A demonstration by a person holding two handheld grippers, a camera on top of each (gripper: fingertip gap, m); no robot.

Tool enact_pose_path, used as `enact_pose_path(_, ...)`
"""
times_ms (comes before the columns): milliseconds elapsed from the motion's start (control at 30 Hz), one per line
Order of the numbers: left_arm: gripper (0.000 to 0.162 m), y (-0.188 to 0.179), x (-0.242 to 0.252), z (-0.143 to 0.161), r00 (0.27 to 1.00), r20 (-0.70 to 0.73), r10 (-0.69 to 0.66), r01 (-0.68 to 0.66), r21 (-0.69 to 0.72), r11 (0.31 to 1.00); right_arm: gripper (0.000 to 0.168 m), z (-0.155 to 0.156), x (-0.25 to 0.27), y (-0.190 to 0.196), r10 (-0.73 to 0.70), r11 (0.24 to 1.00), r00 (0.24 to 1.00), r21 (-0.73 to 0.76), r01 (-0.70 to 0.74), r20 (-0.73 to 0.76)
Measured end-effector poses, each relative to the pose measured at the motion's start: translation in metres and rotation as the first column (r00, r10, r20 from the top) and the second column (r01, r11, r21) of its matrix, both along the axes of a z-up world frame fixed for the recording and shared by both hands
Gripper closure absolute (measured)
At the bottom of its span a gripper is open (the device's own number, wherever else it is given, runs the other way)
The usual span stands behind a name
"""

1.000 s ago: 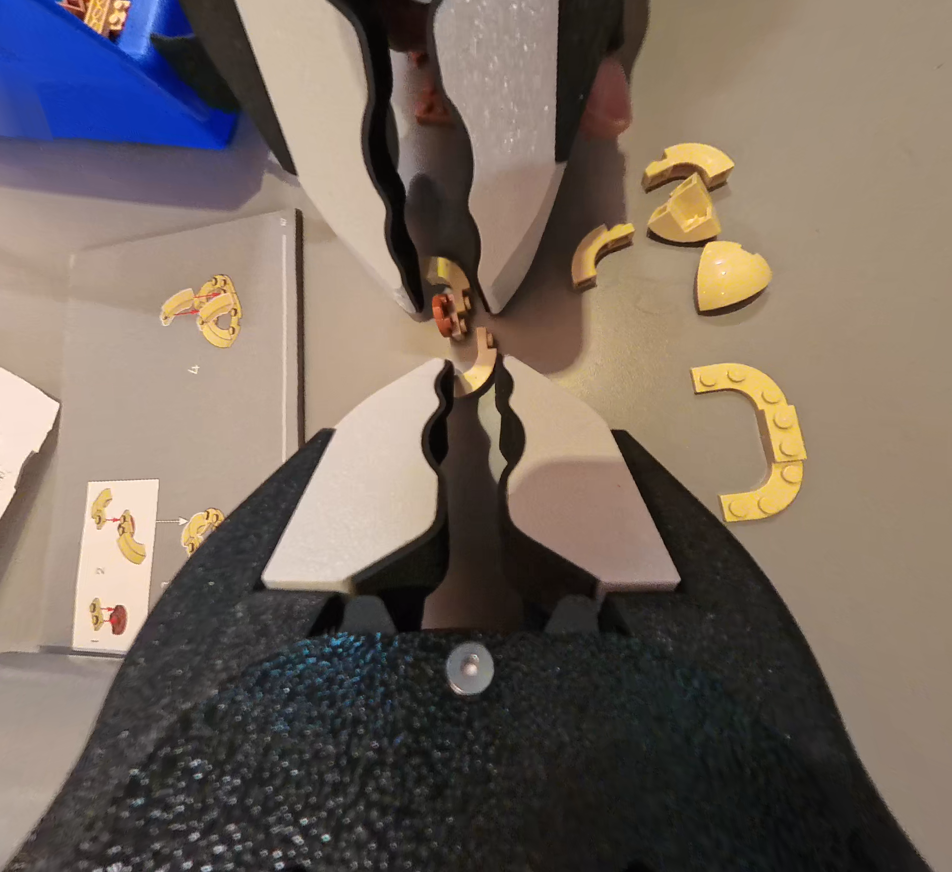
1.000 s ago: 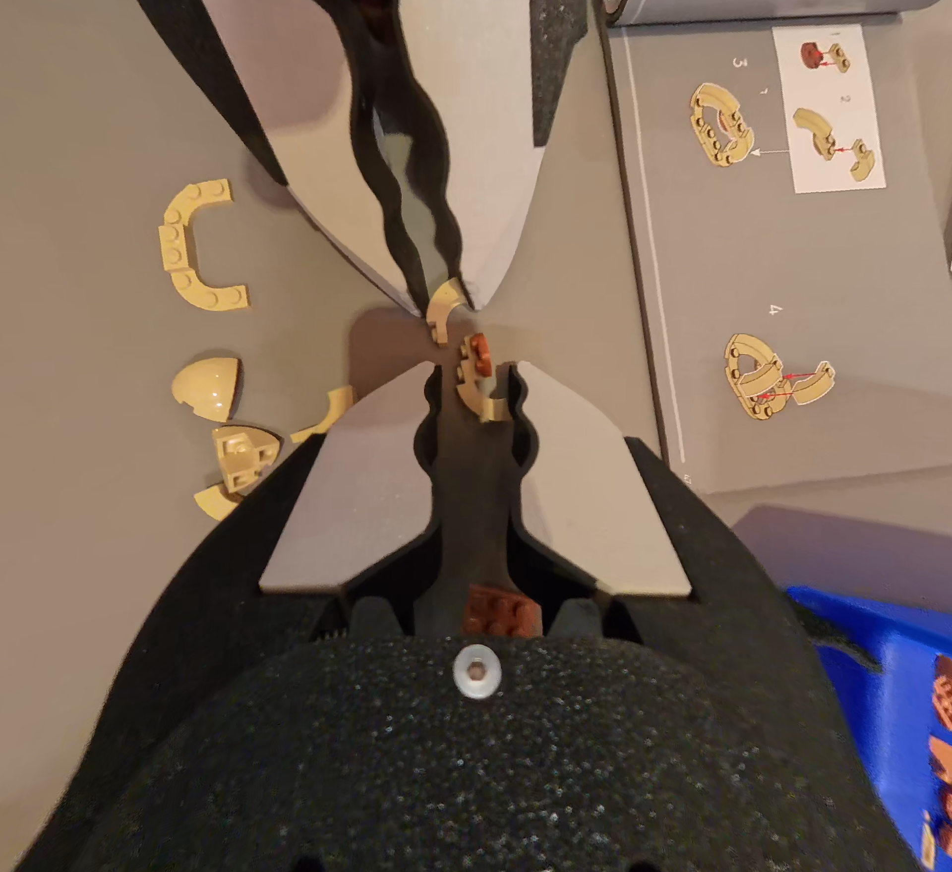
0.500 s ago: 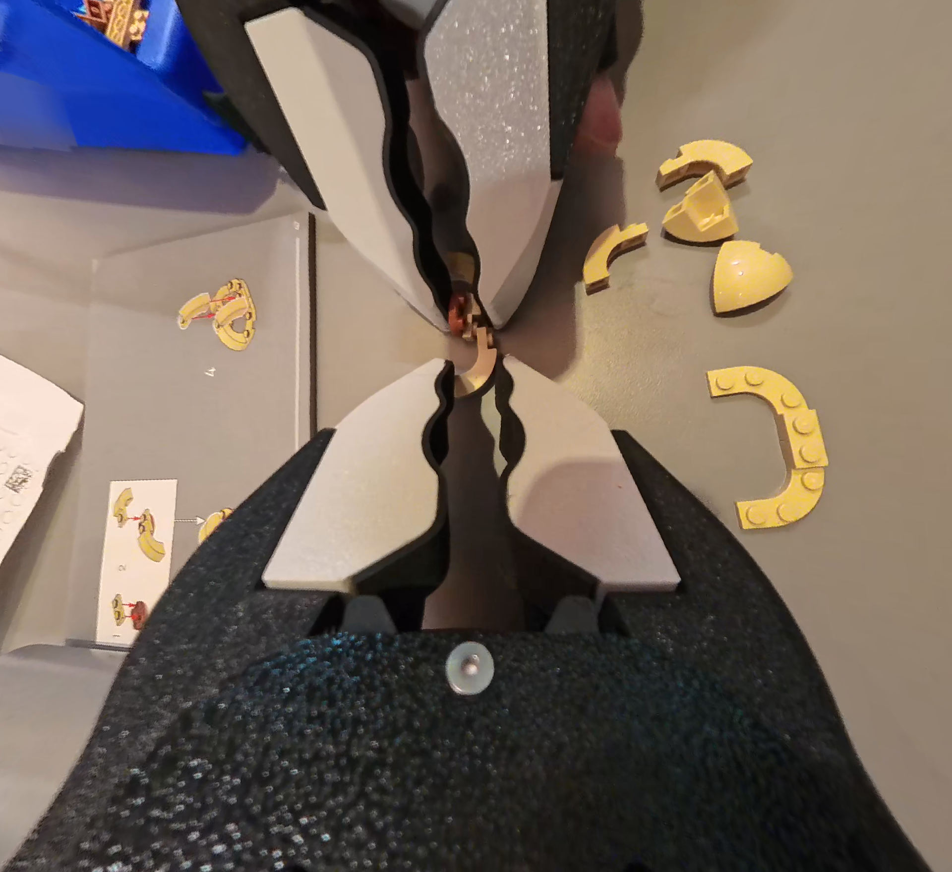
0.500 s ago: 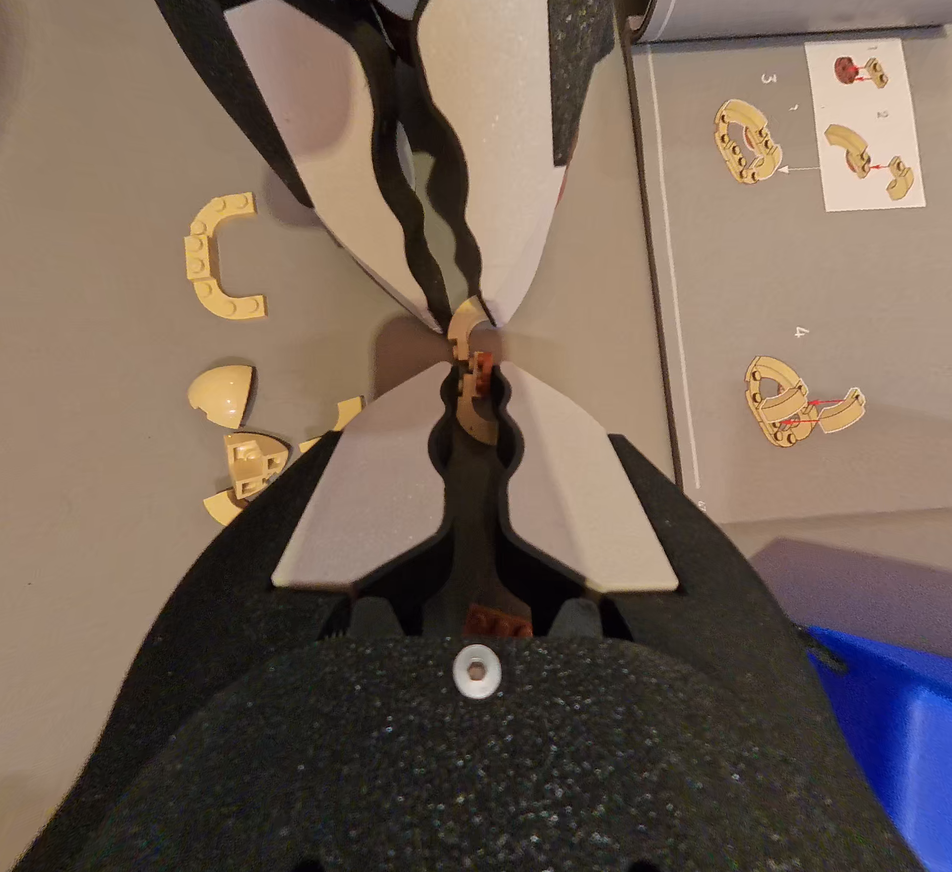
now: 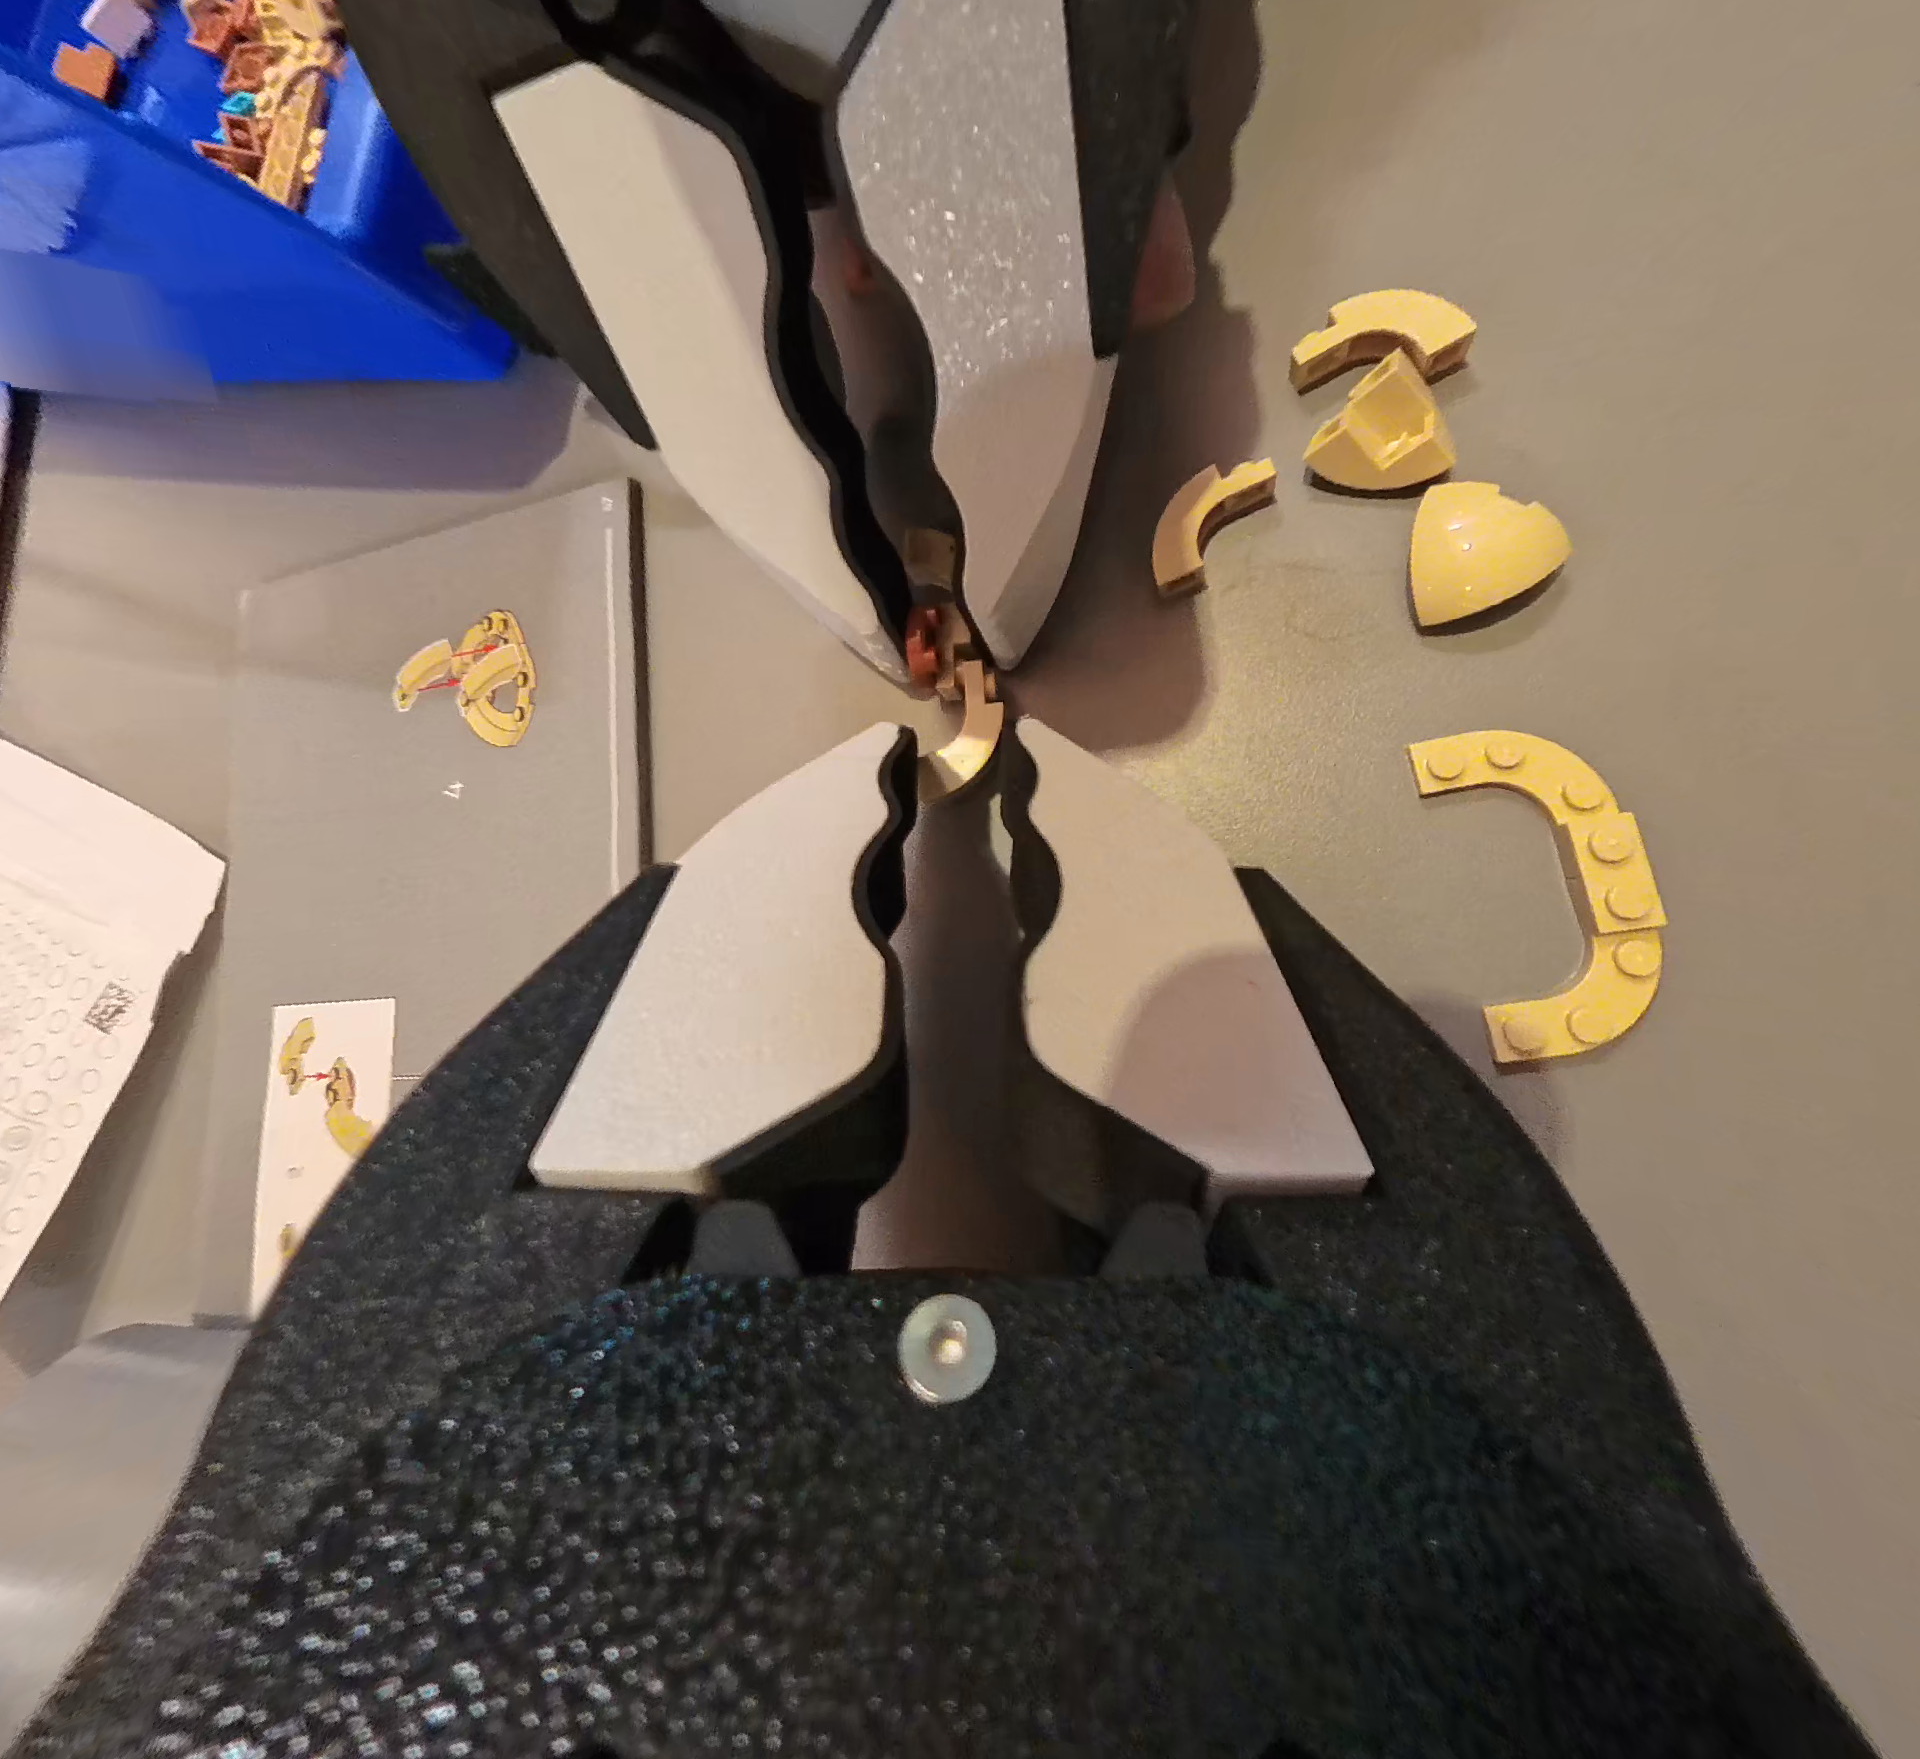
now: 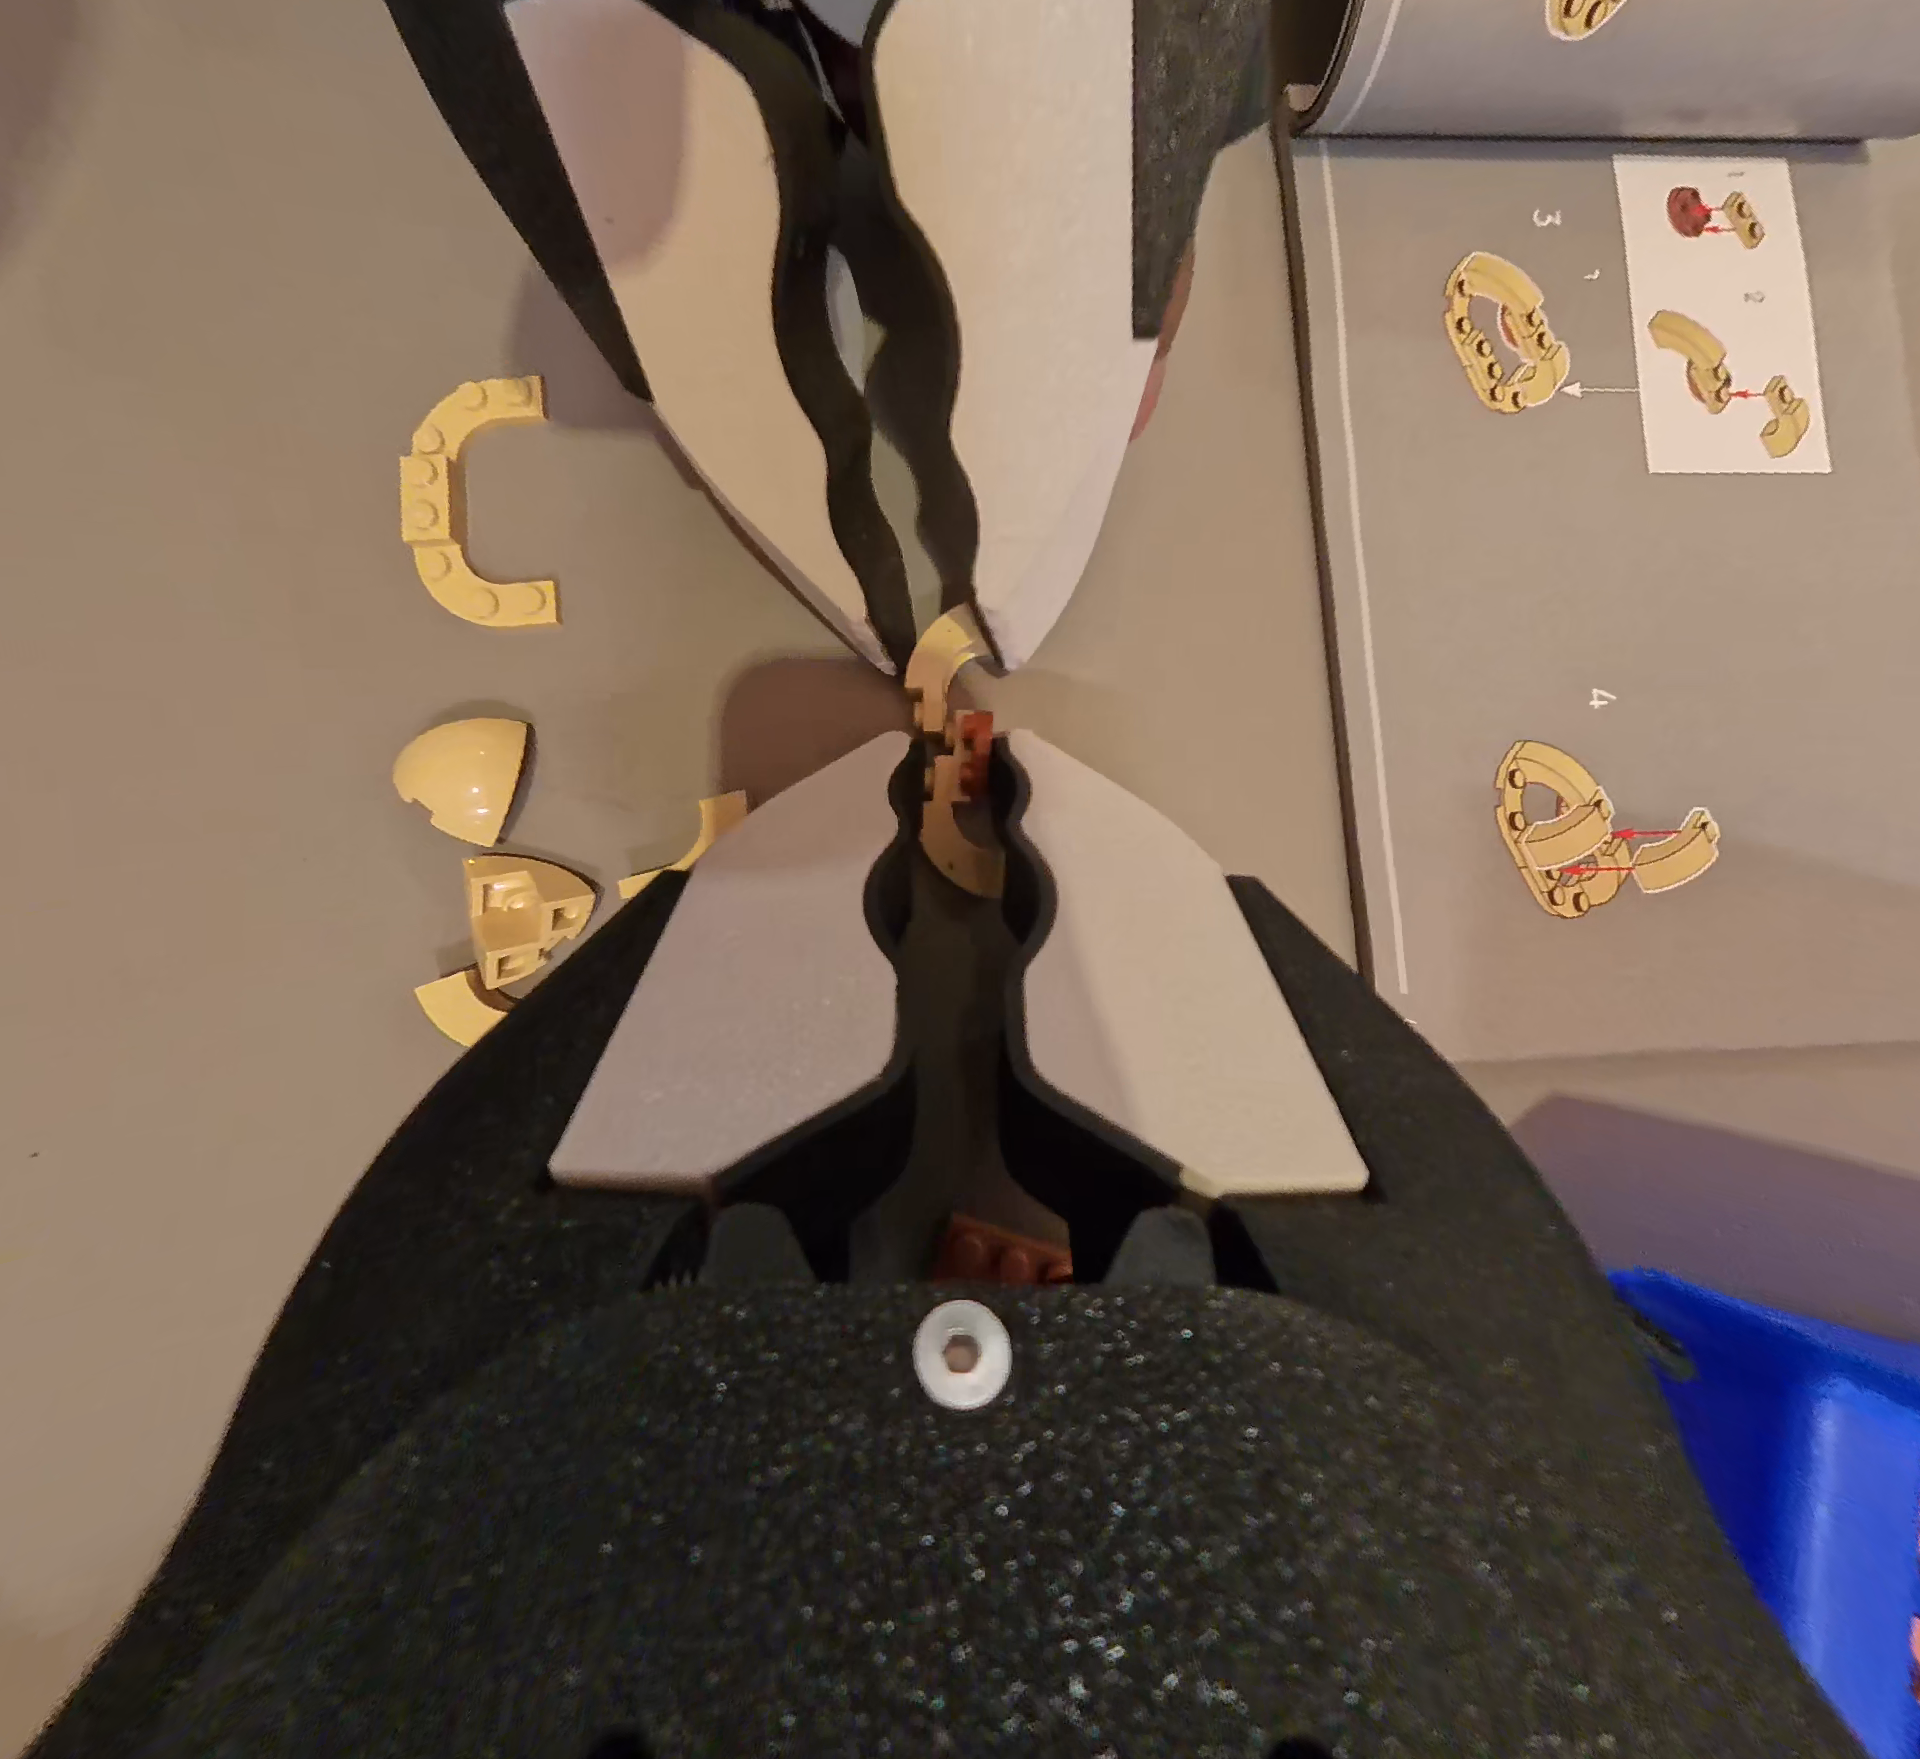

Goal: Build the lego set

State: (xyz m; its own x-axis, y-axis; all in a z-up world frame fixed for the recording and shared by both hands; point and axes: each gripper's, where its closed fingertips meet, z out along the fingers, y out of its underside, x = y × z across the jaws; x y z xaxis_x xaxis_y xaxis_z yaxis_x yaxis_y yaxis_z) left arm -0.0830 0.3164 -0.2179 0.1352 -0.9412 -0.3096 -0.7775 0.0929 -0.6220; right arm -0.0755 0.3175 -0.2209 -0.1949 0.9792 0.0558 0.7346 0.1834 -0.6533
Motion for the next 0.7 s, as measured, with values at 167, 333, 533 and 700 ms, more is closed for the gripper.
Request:
enact_pose_path(167,0.147,-0.001,0.001,0.0,1.0,-0.013,-0.02,0.021,0.064,0.998,0.155,0.0,0.0,-0.002,0.005,1.0,1.0,0.005,-0.005,-0.003)
enact_pose_path(333,0.147,-0.003,0.002,-0.002,0.998,-0.037,-0.045,0.048,0.107,0.993,0.156,-0.001,0.0,-0.004,0.011,1.0,1.0,0.026,-0.011,0.001)
enact_pose_path(533,0.147,0.001,0.0,0.002,0.999,-0.035,-0.04,0.045,0.149,0.988,0.156,0.004,-0.002,-0.001,0.003,0.999,0.999,0.042,-0.001,-0.038)
enact_pose_path(700,0.147,0.004,-0.003,0.01,0.999,-0.046,-0.025,0.033,0.187,0.982,0.156,0.015,-0.005,0.002,0.013,0.996,0.995,0.088,-0.004,-0.102)
